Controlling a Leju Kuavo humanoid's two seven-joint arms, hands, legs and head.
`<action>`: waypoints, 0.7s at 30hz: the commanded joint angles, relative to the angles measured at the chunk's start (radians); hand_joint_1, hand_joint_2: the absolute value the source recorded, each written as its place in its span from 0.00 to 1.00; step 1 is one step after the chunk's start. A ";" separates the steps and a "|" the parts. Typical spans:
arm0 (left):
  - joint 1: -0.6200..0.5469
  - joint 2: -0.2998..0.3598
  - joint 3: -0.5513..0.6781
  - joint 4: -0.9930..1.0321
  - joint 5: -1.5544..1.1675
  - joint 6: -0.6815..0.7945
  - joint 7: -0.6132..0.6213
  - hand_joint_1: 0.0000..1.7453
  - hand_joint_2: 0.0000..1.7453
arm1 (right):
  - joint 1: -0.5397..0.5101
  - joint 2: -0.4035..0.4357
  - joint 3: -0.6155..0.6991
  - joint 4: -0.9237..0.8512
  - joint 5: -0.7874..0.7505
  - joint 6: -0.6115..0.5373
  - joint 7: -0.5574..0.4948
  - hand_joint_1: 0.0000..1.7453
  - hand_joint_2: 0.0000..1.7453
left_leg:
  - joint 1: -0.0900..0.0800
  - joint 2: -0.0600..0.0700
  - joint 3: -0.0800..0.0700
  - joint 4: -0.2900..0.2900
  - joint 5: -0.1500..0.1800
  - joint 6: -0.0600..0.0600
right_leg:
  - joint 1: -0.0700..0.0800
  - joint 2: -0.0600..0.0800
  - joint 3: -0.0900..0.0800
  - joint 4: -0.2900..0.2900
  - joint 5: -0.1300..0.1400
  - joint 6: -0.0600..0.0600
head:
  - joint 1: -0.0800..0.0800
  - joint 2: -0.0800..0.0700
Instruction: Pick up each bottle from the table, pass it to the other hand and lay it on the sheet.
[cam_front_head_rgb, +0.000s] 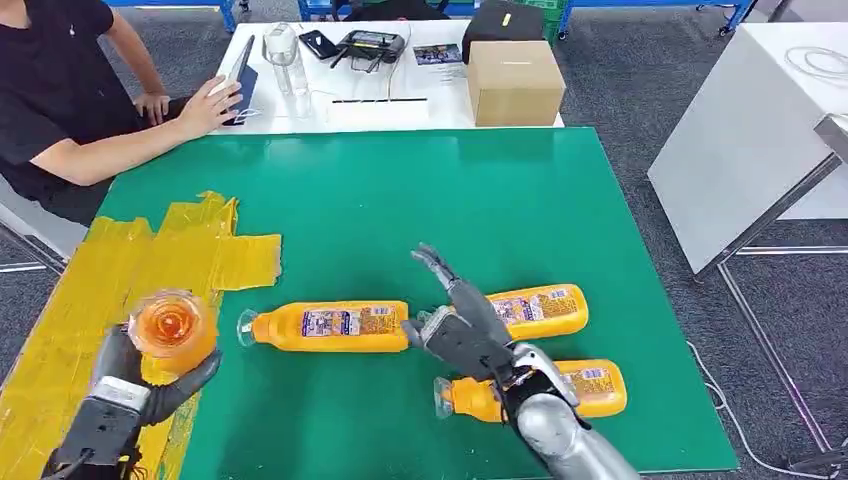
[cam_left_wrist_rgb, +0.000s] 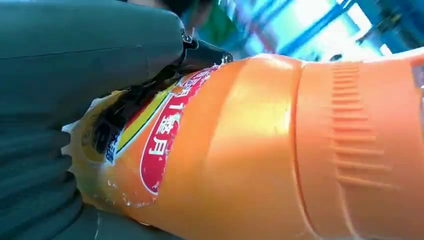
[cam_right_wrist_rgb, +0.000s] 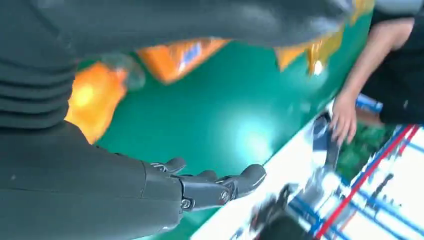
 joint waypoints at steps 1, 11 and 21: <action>-0.053 0.125 0.005 0.093 -0.357 0.135 0.030 1.00 1.00 | -0.018 -0.020 -0.082 0.002 0.007 0.024 0.009 0.00 0.00 | 0.000 -0.003 0.002 -0.001 0.000 0.000 | 0.000 -0.002 0.003 -0.001 -0.001 0.000 | 0.001 0.000; -0.039 0.265 0.027 0.174 -0.458 0.078 0.057 1.00 1.00 | -0.036 -0.035 -0.079 0.004 -0.006 0.033 0.015 0.00 0.00 | 0.000 0.000 0.001 -0.001 0.000 0.000 | 0.000 0.000 0.000 0.000 0.000 0.000 | 0.000 0.000; -0.043 0.426 -0.008 0.239 -0.410 -0.071 0.039 1.00 1.00 | -0.069 -0.044 -0.077 0.035 -0.024 0.046 0.014 0.00 0.00 | 0.000 0.000 0.000 0.000 0.000 0.000 | 0.000 0.000 0.000 0.001 0.000 0.000 | 0.001 0.000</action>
